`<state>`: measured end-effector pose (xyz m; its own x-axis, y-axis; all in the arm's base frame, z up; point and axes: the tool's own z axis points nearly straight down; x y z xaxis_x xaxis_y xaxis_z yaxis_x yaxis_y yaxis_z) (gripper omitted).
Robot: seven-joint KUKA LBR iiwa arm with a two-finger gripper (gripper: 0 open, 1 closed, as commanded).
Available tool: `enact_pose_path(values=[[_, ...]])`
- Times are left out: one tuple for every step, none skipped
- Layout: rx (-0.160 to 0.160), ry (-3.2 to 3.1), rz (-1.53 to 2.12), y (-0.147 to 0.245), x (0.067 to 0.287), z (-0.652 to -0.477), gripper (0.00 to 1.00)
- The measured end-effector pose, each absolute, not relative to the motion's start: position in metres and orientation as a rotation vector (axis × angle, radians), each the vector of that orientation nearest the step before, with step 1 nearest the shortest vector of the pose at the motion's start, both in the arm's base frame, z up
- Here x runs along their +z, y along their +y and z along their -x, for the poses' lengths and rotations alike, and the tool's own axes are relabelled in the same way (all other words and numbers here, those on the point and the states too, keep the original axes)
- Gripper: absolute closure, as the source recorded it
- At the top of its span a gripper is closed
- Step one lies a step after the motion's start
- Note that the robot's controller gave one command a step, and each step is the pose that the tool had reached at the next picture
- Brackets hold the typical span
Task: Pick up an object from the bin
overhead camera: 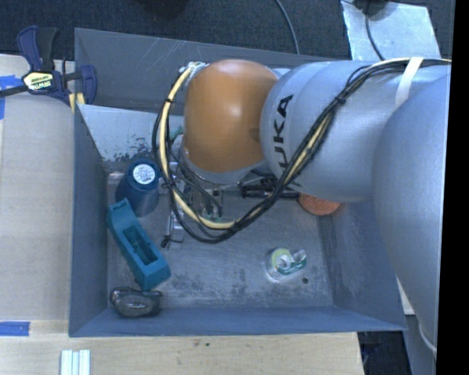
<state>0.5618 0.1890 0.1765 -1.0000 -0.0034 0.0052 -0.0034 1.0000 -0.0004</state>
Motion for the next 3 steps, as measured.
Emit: enact_pose_path(values=[[-0.002, -3.144, 0.001, 0.188, 0.182, -0.564, 0.0], [-0.008, -3.137, 0.257, 0.202, 0.081, -0.515, 0.0], [-0.017, -3.142, 0.252, 0.205, 0.084, -0.516, 0.0]])
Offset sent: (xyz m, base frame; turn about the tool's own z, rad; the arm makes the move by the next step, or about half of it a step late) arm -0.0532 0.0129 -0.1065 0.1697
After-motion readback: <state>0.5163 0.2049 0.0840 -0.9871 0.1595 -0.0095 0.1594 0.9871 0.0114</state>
